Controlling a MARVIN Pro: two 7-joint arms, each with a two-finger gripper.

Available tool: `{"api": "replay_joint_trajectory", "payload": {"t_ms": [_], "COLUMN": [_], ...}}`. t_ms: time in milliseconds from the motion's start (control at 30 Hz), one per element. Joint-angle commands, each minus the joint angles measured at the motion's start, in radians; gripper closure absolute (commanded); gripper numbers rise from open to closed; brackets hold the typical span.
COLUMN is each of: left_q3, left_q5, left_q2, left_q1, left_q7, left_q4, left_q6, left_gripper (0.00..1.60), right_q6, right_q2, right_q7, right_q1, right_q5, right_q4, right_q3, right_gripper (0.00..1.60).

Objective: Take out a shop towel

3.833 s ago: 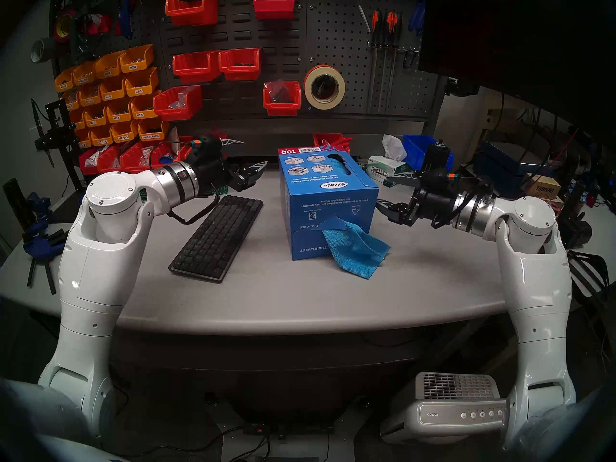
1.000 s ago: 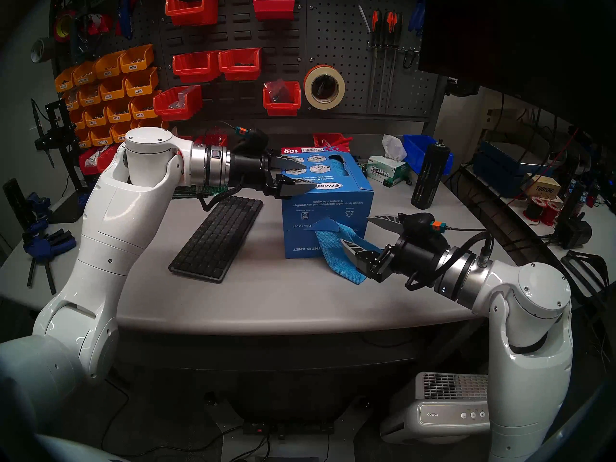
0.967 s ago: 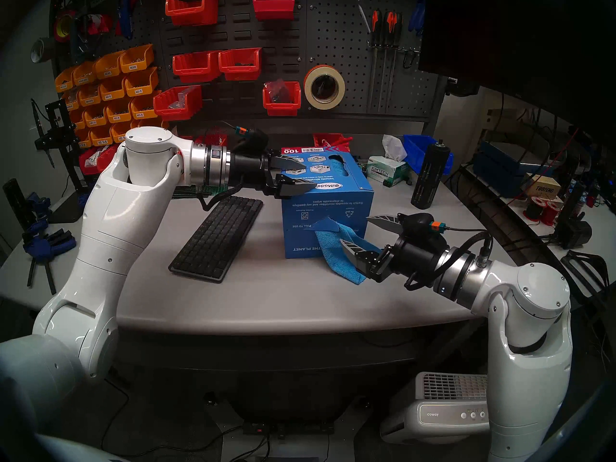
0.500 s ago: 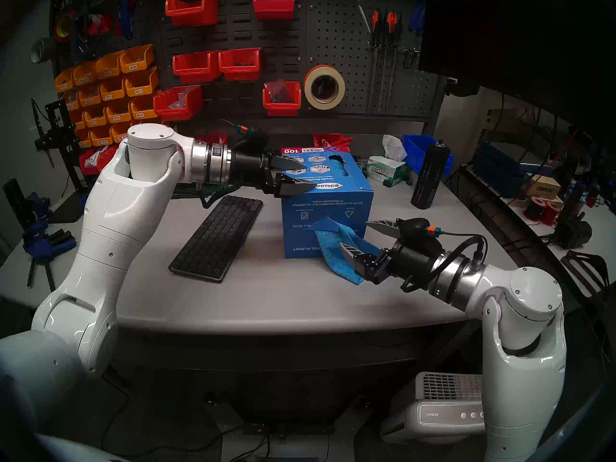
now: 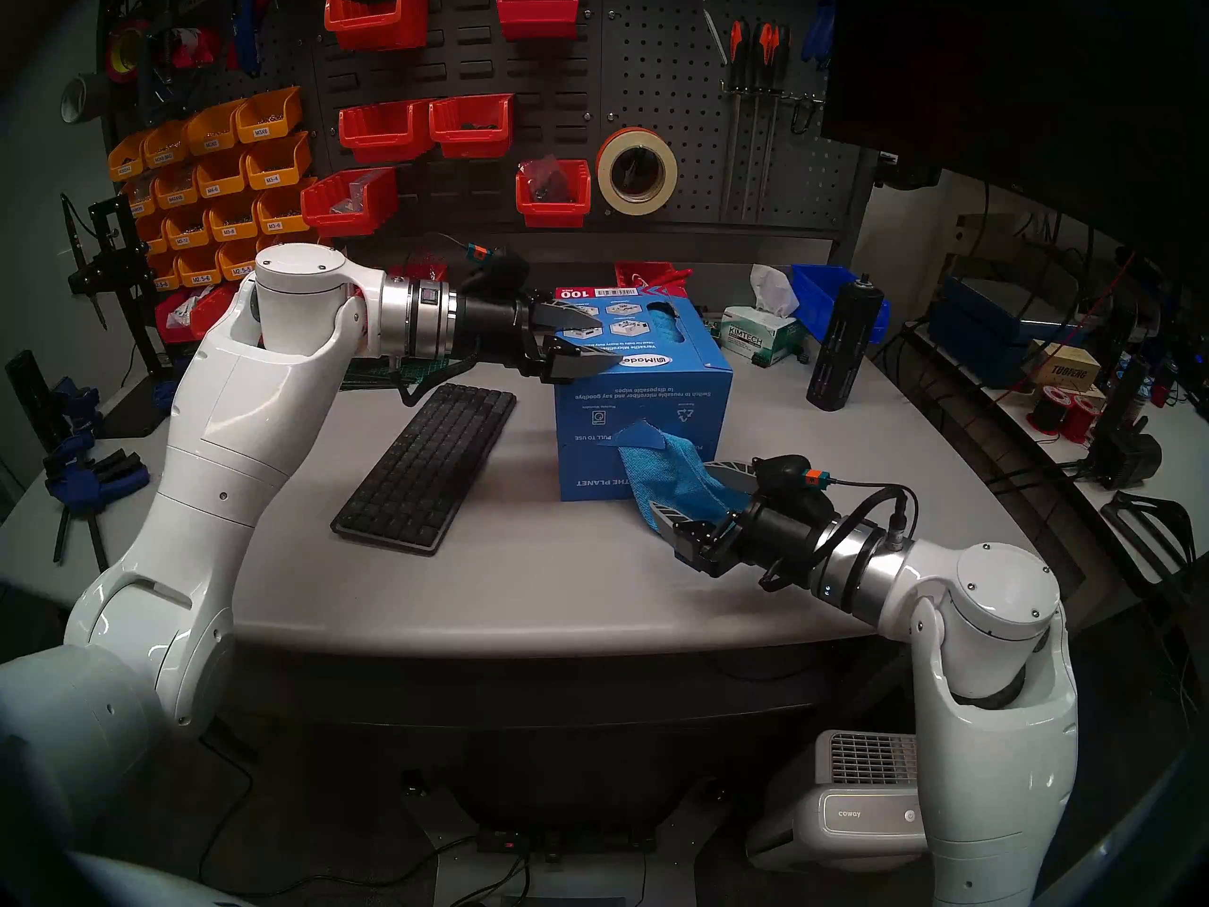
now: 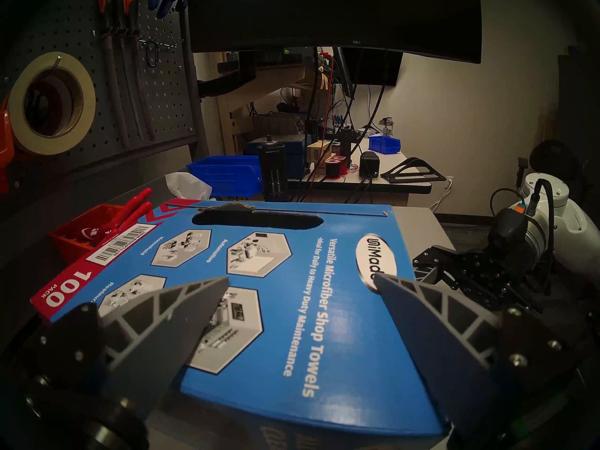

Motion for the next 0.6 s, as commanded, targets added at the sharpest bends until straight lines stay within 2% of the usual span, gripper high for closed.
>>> {"api": "replay_joint_trajectory", "payload": {"t_ms": [0, 167, 200, 233, 267, 300, 333, 567], "left_q3": [-0.011, -0.015, -0.016, -0.016, -0.017, -0.017, -0.018, -0.019], "left_q5": [0.001, 0.002, 0.002, 0.002, 0.002, 0.002, 0.002, 0.000], "left_q2": [0.004, 0.008, 0.008, 0.009, 0.009, 0.009, 0.010, 0.010], "left_q1": [-0.009, -0.003, -0.002, -0.001, 0.000, 0.001, 0.002, 0.005], "left_q7": [0.007, 0.009, 0.009, 0.009, 0.010, 0.010, 0.011, 0.012], "left_q4": [-0.008, -0.015, -0.016, -0.017, -0.018, -0.019, -0.020, -0.023], "left_q6": [0.002, 0.002, 0.002, 0.002, 0.003, 0.003, 0.004, 0.004], "left_gripper": [0.00, 0.00, 0.00, 0.00, 0.00, 0.00, 0.00, 0.00], "right_q6": [-0.021, -0.026, -0.025, -0.025, -0.027, -0.027, -0.025, -0.015], "right_q2": [0.013, 0.019, 0.020, 0.021, 0.022, 0.023, 0.024, 0.034], "right_q7": [-0.005, -0.007, -0.007, -0.008, -0.009, -0.009, -0.008, -0.006], "right_q1": [0.073, 0.089, 0.093, 0.095, 0.096, 0.097, 0.099, 0.102], "right_q5": [0.001, 0.001, 0.002, 0.002, 0.001, 0.001, 0.002, 0.003], "right_q4": [0.010, 0.023, 0.024, 0.025, 0.025, 0.026, 0.025, 0.018], "right_q3": [-0.006, -0.011, -0.013, -0.014, -0.015, -0.016, -0.018, -0.023], "right_gripper": [0.00, 0.00, 0.21, 0.89, 1.07, 1.47, 1.60, 1.60]}}
